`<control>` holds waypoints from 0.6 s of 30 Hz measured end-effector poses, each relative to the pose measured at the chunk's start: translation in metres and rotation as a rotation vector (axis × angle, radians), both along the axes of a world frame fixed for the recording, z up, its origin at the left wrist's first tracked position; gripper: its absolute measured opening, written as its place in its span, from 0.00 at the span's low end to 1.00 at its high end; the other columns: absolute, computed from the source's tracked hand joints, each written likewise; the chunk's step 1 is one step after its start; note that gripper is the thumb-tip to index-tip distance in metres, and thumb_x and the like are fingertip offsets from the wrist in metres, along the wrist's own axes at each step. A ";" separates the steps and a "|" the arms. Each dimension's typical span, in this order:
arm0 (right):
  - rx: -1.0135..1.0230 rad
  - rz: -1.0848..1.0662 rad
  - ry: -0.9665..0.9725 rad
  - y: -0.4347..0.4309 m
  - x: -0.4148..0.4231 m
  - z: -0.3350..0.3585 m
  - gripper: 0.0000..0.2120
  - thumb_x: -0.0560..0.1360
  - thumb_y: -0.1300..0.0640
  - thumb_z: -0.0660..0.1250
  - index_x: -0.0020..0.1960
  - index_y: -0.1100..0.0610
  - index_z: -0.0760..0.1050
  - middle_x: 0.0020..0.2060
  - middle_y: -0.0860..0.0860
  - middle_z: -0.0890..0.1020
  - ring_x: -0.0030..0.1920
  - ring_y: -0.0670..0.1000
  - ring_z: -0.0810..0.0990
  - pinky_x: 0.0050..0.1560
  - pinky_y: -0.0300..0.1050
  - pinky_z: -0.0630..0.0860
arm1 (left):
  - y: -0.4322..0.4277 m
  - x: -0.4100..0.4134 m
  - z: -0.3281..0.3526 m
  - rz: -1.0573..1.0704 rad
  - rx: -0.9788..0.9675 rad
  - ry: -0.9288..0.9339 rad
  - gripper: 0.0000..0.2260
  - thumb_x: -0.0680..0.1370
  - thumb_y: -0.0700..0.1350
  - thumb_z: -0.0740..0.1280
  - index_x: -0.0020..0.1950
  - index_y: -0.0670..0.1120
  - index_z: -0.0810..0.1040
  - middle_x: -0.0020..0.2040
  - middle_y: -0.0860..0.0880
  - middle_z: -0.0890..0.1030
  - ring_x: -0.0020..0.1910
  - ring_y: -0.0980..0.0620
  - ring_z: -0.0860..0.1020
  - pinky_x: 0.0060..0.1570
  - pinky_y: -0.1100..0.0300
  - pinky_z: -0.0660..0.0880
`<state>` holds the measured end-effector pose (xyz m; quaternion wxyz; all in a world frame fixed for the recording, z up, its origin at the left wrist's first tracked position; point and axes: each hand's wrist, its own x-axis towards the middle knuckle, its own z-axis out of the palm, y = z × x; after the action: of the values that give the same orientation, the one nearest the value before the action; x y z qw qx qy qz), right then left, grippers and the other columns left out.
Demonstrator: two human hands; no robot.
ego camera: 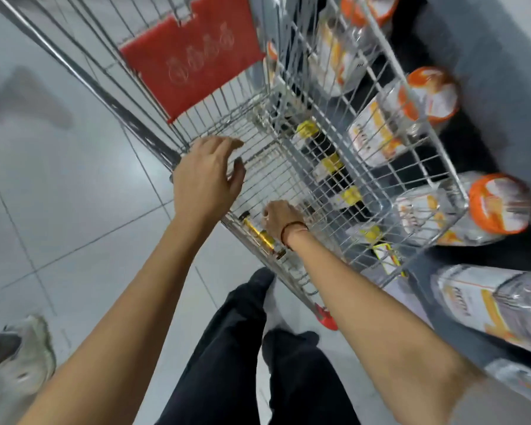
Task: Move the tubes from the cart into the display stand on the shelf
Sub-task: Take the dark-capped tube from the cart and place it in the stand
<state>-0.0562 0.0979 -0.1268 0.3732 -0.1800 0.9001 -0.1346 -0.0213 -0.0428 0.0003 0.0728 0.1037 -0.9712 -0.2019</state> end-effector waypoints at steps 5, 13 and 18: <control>-0.030 0.009 -0.055 -0.022 0.004 -0.049 0.14 0.75 0.59 0.64 0.60 0.61 0.72 0.60 0.58 0.75 0.59 0.59 0.75 0.57 0.49 0.74 | 0.002 -0.003 -0.009 0.054 -0.100 -0.015 0.11 0.76 0.47 0.61 0.55 0.47 0.78 0.50 0.46 0.83 0.54 0.45 0.76 0.39 0.54 0.73; -0.003 0.073 -0.024 -0.039 0.005 -0.086 0.17 0.75 0.61 0.62 0.64 0.60 0.68 0.58 0.60 0.74 0.58 0.61 0.76 0.55 0.52 0.76 | 0.002 -0.003 -0.015 0.070 -0.172 -0.015 0.10 0.76 0.48 0.62 0.53 0.47 0.79 0.47 0.48 0.83 0.50 0.46 0.77 0.36 0.59 0.64; -0.020 0.093 -0.041 -0.039 0.000 -0.081 0.20 0.72 0.59 0.68 0.62 0.63 0.69 0.56 0.61 0.76 0.55 0.61 0.77 0.51 0.49 0.75 | 0.002 -0.003 -0.016 0.075 -0.169 -0.007 0.10 0.76 0.48 0.62 0.52 0.48 0.80 0.46 0.48 0.84 0.48 0.45 0.78 0.35 0.58 0.65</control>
<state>-0.0566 0.0593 -0.2082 0.3957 -0.2226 0.8815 -0.1296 -0.0244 -0.0410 -0.0156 0.0854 0.1343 -0.9804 -0.1160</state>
